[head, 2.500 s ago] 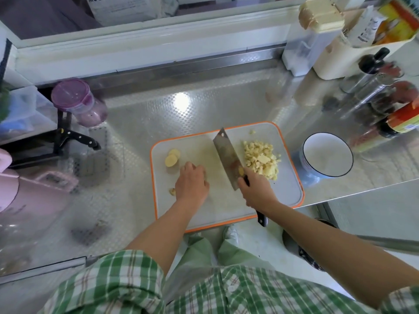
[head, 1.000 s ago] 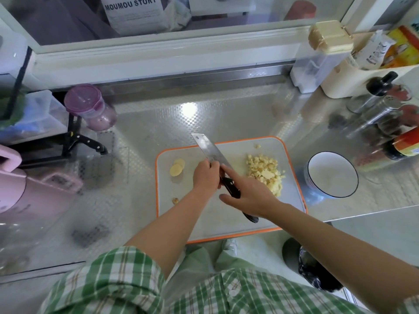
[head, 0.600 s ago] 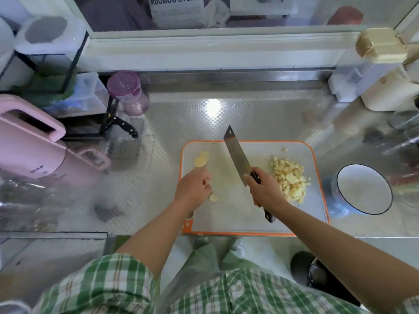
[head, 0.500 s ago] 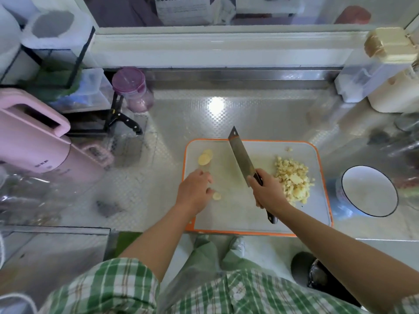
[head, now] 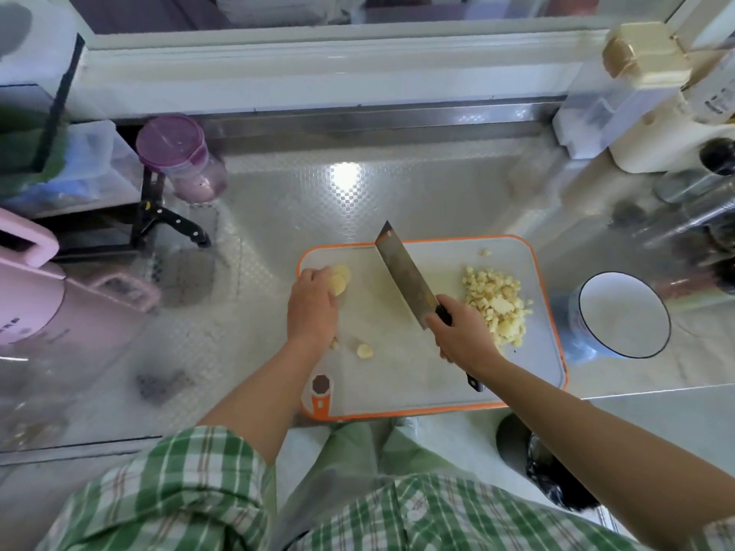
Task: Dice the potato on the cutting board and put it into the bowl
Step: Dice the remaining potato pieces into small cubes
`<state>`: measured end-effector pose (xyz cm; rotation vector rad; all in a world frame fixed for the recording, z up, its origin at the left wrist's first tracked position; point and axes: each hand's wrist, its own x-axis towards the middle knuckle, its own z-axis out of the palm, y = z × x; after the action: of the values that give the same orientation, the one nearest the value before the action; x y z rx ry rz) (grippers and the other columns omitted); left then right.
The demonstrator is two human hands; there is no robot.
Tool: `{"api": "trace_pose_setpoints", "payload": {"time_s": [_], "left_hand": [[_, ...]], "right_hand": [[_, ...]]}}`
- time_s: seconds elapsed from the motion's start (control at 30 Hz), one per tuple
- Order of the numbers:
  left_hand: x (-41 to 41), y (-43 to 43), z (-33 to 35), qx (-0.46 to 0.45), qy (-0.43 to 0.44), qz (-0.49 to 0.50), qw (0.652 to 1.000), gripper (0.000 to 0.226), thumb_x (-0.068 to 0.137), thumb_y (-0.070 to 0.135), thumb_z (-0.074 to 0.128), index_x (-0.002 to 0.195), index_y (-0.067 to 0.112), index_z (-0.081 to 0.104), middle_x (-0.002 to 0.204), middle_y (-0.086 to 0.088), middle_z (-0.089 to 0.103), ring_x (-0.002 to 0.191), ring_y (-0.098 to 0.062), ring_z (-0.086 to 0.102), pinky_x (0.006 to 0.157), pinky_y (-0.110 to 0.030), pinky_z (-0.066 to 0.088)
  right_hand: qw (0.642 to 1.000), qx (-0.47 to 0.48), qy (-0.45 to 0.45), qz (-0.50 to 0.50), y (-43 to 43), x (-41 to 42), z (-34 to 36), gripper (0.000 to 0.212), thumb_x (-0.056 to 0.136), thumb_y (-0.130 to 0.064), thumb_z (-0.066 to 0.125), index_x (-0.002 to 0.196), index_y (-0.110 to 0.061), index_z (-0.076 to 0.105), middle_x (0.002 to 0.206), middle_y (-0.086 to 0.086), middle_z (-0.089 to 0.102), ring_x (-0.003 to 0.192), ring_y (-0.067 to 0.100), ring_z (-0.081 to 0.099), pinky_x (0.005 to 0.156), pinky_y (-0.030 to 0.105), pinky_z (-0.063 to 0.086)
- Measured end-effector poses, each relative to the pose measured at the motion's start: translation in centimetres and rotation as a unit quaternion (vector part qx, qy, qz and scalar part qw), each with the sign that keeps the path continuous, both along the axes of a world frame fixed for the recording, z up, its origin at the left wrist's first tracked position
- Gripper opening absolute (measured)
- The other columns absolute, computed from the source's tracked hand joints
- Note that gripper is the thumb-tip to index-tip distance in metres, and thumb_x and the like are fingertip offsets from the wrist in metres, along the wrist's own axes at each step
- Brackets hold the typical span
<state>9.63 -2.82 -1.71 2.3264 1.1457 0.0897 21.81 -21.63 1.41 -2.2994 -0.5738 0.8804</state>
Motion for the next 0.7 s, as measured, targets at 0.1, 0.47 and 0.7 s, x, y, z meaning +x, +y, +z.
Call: {"api": "trace_pose_setpoints", "payload": {"time_s": [0.1, 0.47, 0.7], "left_hand": [[0.9, 0.9, -0.2, -0.004, 0.011, -0.032, 0.999, 0.04, 0.088, 0.003, 0.053, 0.127, 0.012, 0.057, 0.125, -0.013, 0.05, 0.113, -0.031, 0.051, 0.094, -0.033, 0.038], [1.2, 2.1, 0.3, -0.025, -0.005, -0.044, 0.999, 0.016, 0.082, 0.005, 0.062, 0.096, 0.011, 0.063, 0.101, -0.01, 0.059, 0.09, -0.027, 0.058, 0.081, -0.031, 0.04], [2.8, -0.2, 1.3, -0.01, -0.109, -0.12, 0.987, 0.016, 0.077, 0.005, 0.071, 0.082, 0.016, 0.062, 0.089, 0.002, 0.046, 0.076, -0.014, 0.048, 0.062, -0.016, 0.036]], "right_hand": [[1.0, -0.001, 0.014, -0.005, 0.3, 0.3, 0.0, 0.011, 0.091, -0.016, 0.049, 0.082, -0.012, 0.053, 0.062, 0.009, 0.057, 0.042, 0.016, 0.057, 0.041, 0.025, 0.045], [0.999, -0.01, 0.03, -0.012, 0.9, 0.8, -0.2, 0.012, 0.092, -0.019, 0.049, 0.089, -0.01, 0.056, 0.065, 0.011, 0.059, 0.049, 0.024, 0.063, 0.049, 0.038, 0.053], [0.999, 0.014, 0.018, -0.039, 0.2, 1.0, 0.2, 0.013, 0.093, -0.019, 0.05, 0.091, -0.008, 0.057, 0.069, 0.021, 0.059, 0.046, 0.018, 0.056, 0.043, 0.028, 0.046]]}}
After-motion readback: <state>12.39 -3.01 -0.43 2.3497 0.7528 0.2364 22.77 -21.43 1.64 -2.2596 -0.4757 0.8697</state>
